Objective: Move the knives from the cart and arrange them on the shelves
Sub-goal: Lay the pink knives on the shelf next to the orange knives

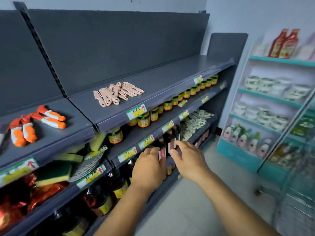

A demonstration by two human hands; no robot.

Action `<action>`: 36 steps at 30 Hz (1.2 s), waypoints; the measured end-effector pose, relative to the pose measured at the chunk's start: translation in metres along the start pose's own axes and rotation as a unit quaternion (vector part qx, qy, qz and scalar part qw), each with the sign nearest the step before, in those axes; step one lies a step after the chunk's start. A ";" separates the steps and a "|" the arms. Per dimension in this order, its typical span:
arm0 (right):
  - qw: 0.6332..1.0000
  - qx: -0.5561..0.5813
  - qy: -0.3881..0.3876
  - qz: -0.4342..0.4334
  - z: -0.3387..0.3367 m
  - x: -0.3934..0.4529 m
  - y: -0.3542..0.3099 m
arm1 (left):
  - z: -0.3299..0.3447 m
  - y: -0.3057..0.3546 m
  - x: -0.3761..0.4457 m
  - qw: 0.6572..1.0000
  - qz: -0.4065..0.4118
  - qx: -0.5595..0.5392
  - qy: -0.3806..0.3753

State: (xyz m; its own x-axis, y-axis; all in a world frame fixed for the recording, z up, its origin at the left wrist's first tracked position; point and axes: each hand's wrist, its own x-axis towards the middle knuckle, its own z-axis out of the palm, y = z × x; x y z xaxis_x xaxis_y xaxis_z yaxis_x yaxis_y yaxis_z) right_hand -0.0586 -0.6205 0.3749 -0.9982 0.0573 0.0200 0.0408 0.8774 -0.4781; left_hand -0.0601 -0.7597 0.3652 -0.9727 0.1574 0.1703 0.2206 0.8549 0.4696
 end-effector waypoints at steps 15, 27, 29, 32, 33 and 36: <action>0.961 0.053 -0.002 0.270 0.018 -0.180 0.190 | 0.162 0.115 -0.118 0.966 0.065 -0.020 -0.248; 0.940 0.109 0.018 0.324 -0.033 -0.256 0.387 | 0.278 0.286 -0.158 0.955 0.094 -0.020 -0.279; 0.938 0.102 0.002 0.331 -0.042 -0.261 0.420 | 0.299 0.312 -0.162 0.955 0.096 -0.028 -0.281; 0.931 0.111 -0.008 0.347 -0.045 -0.267 0.463 | 0.333 0.341 -0.170 0.951 0.097 -0.028 -0.293; 0.927 0.120 -0.009 0.355 -0.043 -0.268 0.476 | 0.345 0.348 -0.172 0.948 0.092 -0.025 -0.302; 0.913 0.140 -0.016 0.382 -0.031 -0.272 0.513 | 0.385 0.357 -0.175 0.938 0.066 -0.012 -0.340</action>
State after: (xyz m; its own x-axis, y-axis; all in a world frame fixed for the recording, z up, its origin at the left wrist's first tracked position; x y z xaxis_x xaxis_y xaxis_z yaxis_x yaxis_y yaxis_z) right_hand 0.2357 -0.1710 0.1515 -0.6839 0.5842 -0.4371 0.7175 0.4298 -0.5481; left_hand 0.1618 -0.2916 0.1697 -0.7564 0.5464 -0.3596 0.3351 0.7958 0.5044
